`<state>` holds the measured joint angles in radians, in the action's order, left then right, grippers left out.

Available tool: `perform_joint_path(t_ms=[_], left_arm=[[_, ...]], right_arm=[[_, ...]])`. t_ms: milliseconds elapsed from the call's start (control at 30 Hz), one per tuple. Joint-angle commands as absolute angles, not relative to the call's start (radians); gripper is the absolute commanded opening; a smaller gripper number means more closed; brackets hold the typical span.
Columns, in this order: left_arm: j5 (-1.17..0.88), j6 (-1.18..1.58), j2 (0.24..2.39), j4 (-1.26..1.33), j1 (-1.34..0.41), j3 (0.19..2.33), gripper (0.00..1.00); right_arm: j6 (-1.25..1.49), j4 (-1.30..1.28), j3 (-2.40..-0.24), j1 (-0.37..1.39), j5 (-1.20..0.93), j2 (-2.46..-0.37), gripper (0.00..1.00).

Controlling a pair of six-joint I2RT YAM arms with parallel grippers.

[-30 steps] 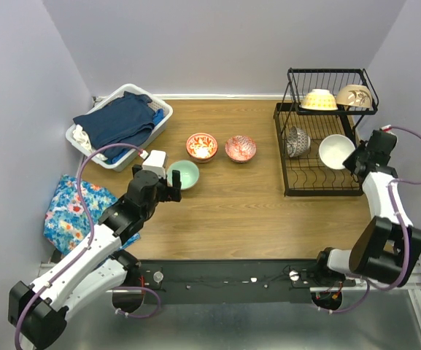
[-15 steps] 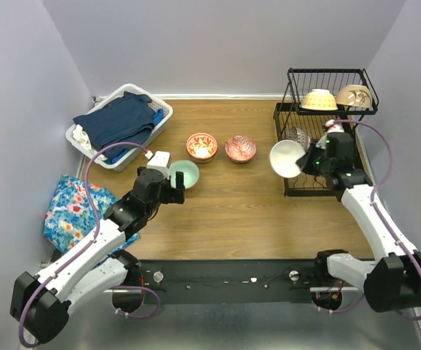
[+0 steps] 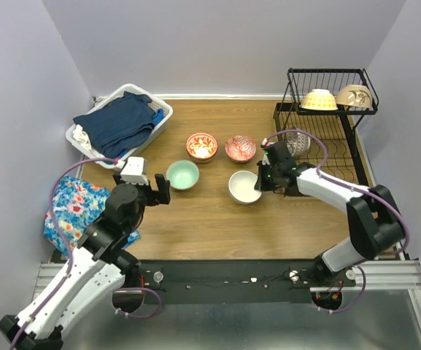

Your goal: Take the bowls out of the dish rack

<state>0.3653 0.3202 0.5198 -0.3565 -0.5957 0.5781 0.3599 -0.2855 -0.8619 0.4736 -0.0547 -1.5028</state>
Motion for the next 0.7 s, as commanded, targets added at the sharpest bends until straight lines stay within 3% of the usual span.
perform_joint_path(t_ms=[0,367,567,667], left_arm=[[0.445,0.348,0.418,-0.390,-0.592,0.538,0.99],[0.476,0.307,0.468,-0.344,-0.591,0.537,0.99],[0.469,0.302,0.472,-0.341,-0.591,0.537,0.99],[0.463,0.301,0.471,-0.334,-0.591,0.532,0.99]], right_arm=[[0.373,-0.184,-0.985,0.546,-0.046,-1.630,0.02],[0.348,-0.179,-1.172,0.673,0.081,-1.844,0.11],[0.365,-0.250,-1.181,0.686,0.182,-1.839,0.16],[0.356,-0.279,-1.169,0.687,0.227,-1.801,0.23]])
